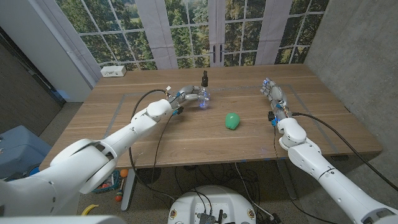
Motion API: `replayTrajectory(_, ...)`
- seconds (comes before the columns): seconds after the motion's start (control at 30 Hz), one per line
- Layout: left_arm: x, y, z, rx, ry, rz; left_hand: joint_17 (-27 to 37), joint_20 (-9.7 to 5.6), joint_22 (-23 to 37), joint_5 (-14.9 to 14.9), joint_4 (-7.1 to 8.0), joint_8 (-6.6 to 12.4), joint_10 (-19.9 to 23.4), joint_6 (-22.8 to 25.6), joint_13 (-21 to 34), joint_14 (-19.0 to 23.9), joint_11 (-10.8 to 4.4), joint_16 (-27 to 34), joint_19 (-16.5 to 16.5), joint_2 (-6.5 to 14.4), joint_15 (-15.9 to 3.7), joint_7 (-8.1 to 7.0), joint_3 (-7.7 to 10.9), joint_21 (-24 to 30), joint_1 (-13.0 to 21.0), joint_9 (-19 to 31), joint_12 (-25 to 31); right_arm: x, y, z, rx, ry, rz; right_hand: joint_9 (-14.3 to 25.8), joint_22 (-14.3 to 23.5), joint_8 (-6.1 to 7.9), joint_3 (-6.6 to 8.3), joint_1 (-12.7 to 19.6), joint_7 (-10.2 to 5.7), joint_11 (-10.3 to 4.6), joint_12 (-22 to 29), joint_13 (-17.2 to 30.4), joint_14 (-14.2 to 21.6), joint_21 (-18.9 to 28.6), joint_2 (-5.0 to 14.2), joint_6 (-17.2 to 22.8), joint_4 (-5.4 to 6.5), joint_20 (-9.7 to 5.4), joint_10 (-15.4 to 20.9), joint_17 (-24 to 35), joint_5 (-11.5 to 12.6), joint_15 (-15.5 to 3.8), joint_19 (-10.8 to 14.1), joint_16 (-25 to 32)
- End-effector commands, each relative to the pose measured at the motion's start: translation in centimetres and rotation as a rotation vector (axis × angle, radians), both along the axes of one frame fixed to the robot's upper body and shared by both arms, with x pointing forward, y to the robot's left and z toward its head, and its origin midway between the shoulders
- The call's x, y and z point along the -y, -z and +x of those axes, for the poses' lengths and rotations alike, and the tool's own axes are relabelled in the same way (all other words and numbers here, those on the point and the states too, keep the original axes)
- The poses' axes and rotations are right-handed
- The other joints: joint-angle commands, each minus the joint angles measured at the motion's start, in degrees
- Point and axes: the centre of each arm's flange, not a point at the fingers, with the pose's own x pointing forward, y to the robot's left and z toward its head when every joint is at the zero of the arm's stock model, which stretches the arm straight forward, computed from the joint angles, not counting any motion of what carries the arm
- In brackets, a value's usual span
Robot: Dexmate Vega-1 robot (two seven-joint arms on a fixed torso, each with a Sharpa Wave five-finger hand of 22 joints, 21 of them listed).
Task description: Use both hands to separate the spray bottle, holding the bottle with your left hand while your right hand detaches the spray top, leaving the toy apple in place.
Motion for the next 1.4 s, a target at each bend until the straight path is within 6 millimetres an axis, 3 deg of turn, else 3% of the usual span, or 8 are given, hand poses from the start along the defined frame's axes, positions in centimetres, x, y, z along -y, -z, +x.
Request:
replayTrajectory(0.03, 0.5, -2.3, -1.4, 0.112, -0.025, 0.029, 0.30, -0.03, 0.18, 0.21, 13.18, 0.96, 15.26, 6.28, 1.31, 6.85, -12.91, -0.06, -0.13, 8.56, -16.52, -5.64, 13.67, 0.42, -0.11, 0.43, 6.75, -0.4, -0.6, -1.2, 0.019, 0.036, -0.039, 0.20, 0.34, 0.50, 0.15, 0.72, -0.66, -0.53, 0.20, 0.05, 0.77, -0.06, -0.17, 0.05, -0.61, 0.27, 0.18, 0.08, 0.39, -0.13, 0.50, 0.36)
replayTrajectory(0.37, 1.4, -3.2, -2.1, 0.161, -0.011, 0.051, 0.51, -0.47, 0.19, 0.18, 13.14, 1.33, 15.25, 6.47, 2.49, 6.63, -12.83, -0.32, -0.28, 8.46, -16.60, -5.94, 13.86, 0.64, 0.01, 1.04, 7.43, -1.6, -2.0, -2.8, 0.038, 0.058, -0.118, 0.22, 0.46, 0.56, 0.14, 0.91, -0.90, -0.59, 0.27, 0.17, 1.35, 0.02, -0.32, 0.28, -1.08, 1.18, 0.26, 0.24, 0.42, -0.14, 1.08, 0.72)
replayTrajectory(1.03, 2.6, -3.9, -4.2, 0.266, -0.037, 0.098, 0.87, -0.63, 0.20, 0.11, 13.10, 1.86, 15.21, 6.53, 4.35, 6.59, -12.84, -0.61, -0.42, 8.36, -16.57, -6.01, 14.01, 1.06, 0.08, 2.03, 8.41, -4.2, -4.8, -4.1, 0.092, 0.053, -0.273, 0.27, 0.59, 0.60, -0.07, 0.54, -0.79, -0.39, 0.42, 0.35, 1.58, 0.00, -0.14, 0.55, -1.02, 1.16, 0.49, 0.59, 0.32, -0.37, 1.45, 1.06)
replayTrajectory(1.4, 3.0, -4.5, -5.4, 0.320, -0.072, 0.164, 1.06, -1.58, 0.19, 0.08, 13.02, 2.38, 15.39, 6.93, 5.67, 6.59, -12.89, -0.85, -0.73, 8.29, -16.65, -6.12, 14.09, 1.30, 0.08, 2.74, 9.16, -5.3, -5.5, -5.1, 0.115, 0.088, -0.334, 0.30, 0.64, 0.59, -0.20, 0.32, -0.73, -0.51, 0.43, 0.46, 1.41, -0.08, -0.11, 0.64, -1.01, 1.12, 0.44, 0.80, 0.28, -0.46, 1.52, 1.14)
